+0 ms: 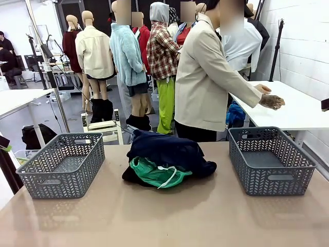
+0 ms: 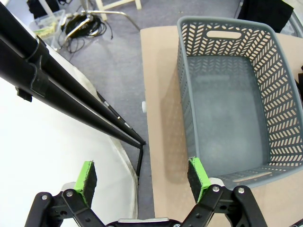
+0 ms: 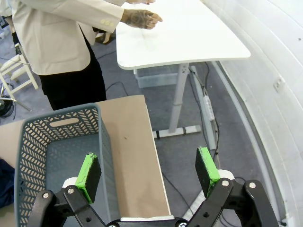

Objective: Sort the tops and bottoms.
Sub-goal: Lift clothes from the center of the table with your left hand.

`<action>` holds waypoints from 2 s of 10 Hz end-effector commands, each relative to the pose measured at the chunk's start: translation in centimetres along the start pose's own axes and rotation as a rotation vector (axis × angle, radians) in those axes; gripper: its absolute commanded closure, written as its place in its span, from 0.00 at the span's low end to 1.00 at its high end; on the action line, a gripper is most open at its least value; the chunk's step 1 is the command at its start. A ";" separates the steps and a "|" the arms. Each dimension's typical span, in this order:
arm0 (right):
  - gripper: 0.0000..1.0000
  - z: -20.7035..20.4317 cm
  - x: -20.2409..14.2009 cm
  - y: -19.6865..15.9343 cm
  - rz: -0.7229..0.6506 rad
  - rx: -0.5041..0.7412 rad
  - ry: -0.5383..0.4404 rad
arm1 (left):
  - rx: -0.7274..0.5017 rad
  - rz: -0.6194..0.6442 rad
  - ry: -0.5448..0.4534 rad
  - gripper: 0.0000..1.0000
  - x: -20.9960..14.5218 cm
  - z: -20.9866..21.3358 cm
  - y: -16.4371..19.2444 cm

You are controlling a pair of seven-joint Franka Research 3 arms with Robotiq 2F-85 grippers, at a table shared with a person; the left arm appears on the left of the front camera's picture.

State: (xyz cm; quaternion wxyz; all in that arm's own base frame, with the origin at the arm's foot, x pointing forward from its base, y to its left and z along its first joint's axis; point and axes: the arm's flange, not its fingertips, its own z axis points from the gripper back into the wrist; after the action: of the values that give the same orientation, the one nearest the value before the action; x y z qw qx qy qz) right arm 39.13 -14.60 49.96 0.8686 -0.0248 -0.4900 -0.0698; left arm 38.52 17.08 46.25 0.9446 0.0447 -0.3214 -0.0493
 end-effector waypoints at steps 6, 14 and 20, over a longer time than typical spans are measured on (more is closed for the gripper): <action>0.00 0.3 0.0 0.2 -0.004 0.000 0.013 | -0.006 -0.002 0.000 0.00 -0.8 0.1 0.0; 0.00 0.3 0.0 0.2 -0.004 0.000 0.013 | -0.006 -0.002 0.000 0.00 -0.8 0.1 0.0; 0.00 0.3 0.0 0.2 -0.004 0.000 0.013 | 0.003 -0.129 -0.120 0.00 3.4 3.2 -2.6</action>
State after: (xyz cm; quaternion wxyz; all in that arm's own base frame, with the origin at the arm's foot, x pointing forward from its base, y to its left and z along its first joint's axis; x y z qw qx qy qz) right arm 39.14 -14.58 49.96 0.8686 -0.0249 -0.4900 -0.0695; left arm 39.08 15.04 48.55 0.9337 0.0561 -0.3446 -0.0791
